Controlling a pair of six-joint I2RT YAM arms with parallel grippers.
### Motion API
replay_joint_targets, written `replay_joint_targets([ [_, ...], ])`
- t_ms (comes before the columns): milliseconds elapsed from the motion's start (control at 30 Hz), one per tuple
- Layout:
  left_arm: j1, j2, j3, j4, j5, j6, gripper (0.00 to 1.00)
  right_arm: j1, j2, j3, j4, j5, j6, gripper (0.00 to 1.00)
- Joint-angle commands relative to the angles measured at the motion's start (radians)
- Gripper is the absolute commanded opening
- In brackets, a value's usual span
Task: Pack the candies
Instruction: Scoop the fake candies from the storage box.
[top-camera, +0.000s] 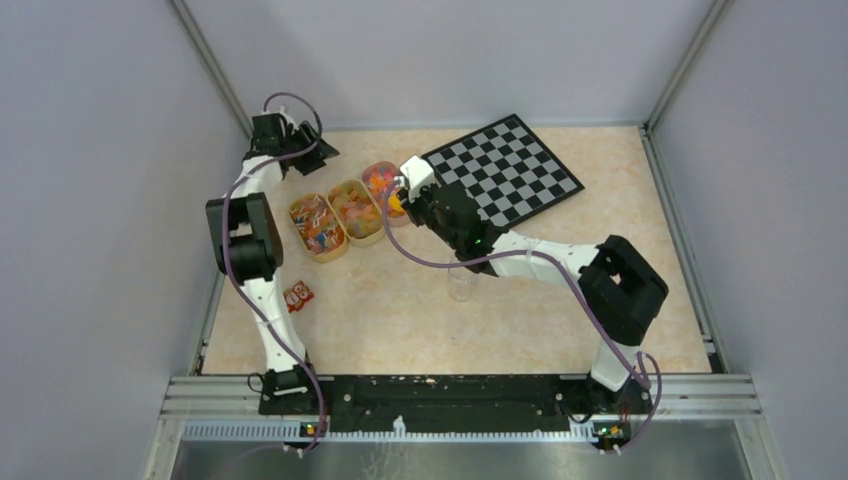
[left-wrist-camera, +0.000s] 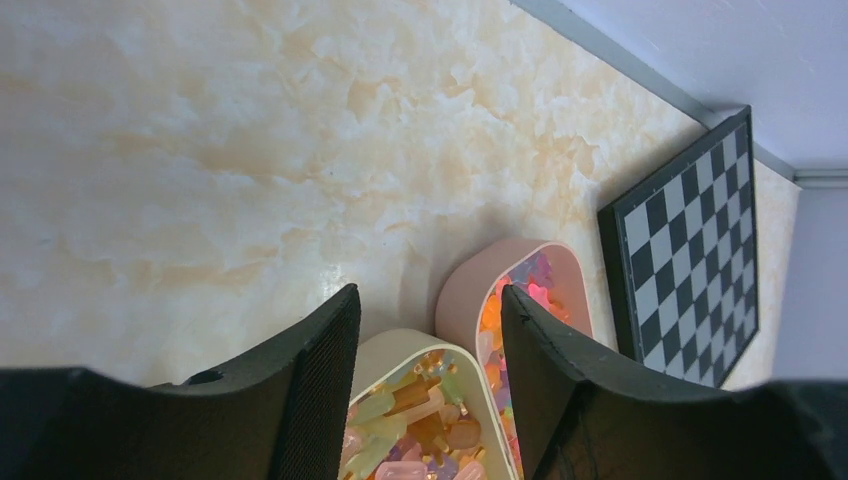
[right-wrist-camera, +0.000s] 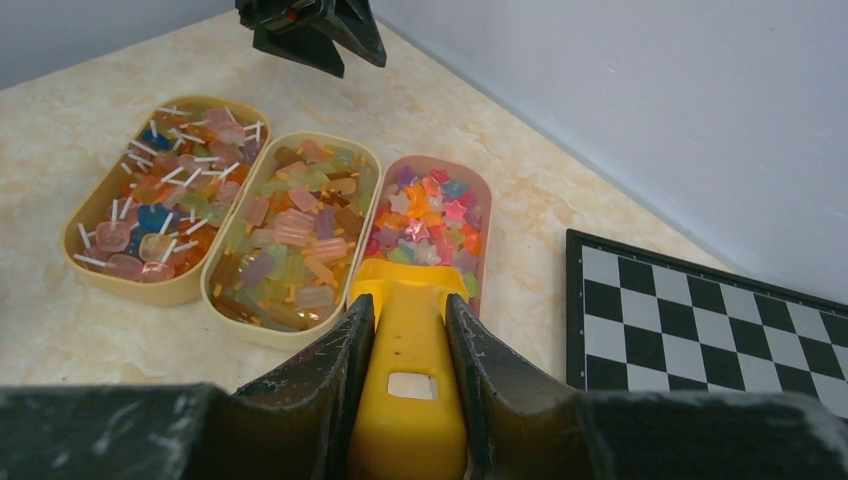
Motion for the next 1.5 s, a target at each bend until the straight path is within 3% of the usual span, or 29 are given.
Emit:
replay_joint_targets([
  [0,-0.007,0.056,0.048,0.105,0.112,-0.088,0.59,-0.008,0.012,0.044,0.008,0.031,-0.01,0.0],
  [300,-0.012,0.141,0.08,0.197,0.204,-0.175,0.58,-0.031,0.045,0.09,-0.085,0.0,-0.003,0.0],
  [700,-0.04,0.21,0.052,0.34,0.306,-0.268,0.58,-0.043,0.064,0.086,-0.074,-0.018,0.016,0.0],
  [1467,-0.059,0.238,0.052,0.341,0.34,-0.271,0.58,-0.053,0.147,0.037,0.056,-0.041,-0.023,0.0],
])
